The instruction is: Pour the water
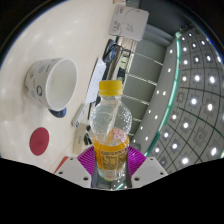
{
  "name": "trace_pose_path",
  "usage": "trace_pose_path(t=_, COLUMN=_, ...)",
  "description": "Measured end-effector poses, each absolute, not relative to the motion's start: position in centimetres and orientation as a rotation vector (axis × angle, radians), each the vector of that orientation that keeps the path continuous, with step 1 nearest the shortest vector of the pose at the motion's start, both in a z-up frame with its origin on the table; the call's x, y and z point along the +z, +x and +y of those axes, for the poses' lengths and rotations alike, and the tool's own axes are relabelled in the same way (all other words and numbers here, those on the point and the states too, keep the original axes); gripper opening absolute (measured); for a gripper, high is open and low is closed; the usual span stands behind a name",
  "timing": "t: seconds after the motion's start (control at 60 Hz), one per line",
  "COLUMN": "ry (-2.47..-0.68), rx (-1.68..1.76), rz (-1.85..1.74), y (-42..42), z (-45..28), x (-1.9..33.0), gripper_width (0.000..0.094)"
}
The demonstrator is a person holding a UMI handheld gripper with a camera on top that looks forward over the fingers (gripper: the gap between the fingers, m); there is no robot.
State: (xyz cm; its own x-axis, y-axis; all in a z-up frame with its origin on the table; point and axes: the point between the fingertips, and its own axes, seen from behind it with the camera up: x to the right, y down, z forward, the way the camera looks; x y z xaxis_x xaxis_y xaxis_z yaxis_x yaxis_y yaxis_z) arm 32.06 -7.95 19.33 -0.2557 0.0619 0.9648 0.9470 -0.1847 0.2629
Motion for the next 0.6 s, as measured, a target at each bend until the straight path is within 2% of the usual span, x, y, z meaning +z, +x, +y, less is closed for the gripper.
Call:
trace_pose_path(t=0.2, ry=-1.637, rx=-0.996, rz=-0.856, y=32.2, z=-9.8, x=20.1, gripper_width=0.0398)
trace_pose_path(t=0.333, ry=-1.825, rx=-0.568, rz=-0.508, y=32.2, z=-10.4, x=18.1, gripper_width=0.0399)
trace_pose_path(t=0.45, ry=-1.883, rx=-0.246, rz=-0.319, y=31.5, z=-9.8, x=15.4, gripper_width=0.0399)
trace_pose_path(t=0.6, ry=-1.905, rx=-0.042, rz=-0.193, y=32.2, z=-8.6, x=11.3, gripper_width=0.0400)
